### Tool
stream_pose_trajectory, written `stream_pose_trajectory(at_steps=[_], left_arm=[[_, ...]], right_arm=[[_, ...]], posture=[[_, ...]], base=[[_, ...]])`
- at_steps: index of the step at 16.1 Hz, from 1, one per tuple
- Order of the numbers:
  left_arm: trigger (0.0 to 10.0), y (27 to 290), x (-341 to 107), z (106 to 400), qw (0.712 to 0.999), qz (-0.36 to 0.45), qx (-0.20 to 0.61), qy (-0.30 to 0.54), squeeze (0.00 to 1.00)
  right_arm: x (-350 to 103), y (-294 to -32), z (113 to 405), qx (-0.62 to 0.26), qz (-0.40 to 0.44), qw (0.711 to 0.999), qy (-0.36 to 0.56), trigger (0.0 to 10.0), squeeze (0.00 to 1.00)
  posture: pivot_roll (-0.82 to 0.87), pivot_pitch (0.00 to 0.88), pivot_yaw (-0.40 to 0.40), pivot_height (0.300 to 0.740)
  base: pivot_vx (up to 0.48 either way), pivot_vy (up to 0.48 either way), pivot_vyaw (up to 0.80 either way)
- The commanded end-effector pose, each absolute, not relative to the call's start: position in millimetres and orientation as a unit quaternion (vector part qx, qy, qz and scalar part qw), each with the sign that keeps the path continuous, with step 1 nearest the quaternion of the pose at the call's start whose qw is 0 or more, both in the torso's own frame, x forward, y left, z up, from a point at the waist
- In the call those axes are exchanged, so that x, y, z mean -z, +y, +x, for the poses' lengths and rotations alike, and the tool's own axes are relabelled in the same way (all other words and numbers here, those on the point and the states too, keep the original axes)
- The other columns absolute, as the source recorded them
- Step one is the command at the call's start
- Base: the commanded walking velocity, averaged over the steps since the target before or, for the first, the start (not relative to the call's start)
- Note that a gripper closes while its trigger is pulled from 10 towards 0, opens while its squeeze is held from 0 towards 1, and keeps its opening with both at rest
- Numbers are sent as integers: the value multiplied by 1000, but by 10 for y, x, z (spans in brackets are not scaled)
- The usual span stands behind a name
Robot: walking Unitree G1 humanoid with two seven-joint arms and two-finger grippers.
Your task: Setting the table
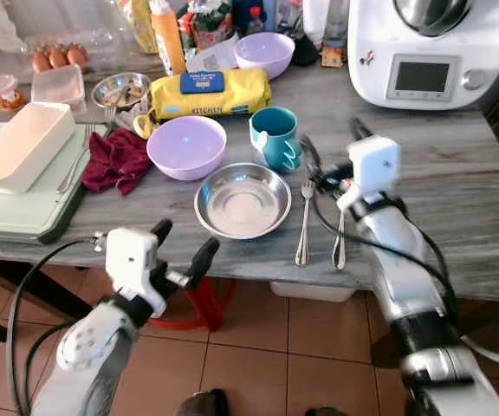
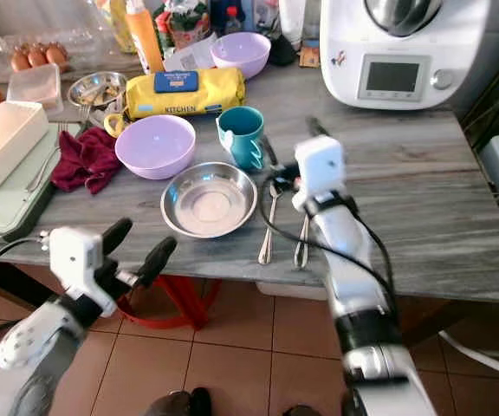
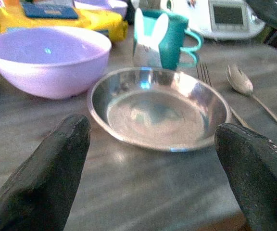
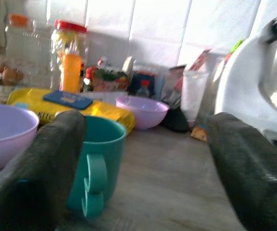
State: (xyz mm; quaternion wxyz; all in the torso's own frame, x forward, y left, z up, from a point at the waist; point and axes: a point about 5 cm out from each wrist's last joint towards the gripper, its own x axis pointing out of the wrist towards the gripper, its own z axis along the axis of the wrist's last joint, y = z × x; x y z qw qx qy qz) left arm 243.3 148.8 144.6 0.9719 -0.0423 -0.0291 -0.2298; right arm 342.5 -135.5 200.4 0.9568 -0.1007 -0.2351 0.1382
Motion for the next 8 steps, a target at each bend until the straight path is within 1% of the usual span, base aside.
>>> stream_pose_trajectory(at_steps=[1, 4, 8], left_arm=[[10000, 1498, -1413, 2452, 974, -40, 223, -26, 0], [10000, 1448, -1410, 2532, 971, -40, 231, -38, 0], [10000, 1475, -1373, 2549, 975, -27, 219, -42, 0]], right_arm=[[-2066, -1372, 3368, -125, -102, 956, -244, 10000, 1000], [-1982, -1501, 3082, -45, -95, 968, -226, 10000, 1000], [-1890, -1562, 2829, -4, -91, 977, -193, 10000, 1000]], posture=[[-20, 90, 56, 740], [-52, 73, 62, 740], [-76, 76, 68, 740]], base=[[0, 0, 0], [0, 0, 0], [0, 0, 0]])
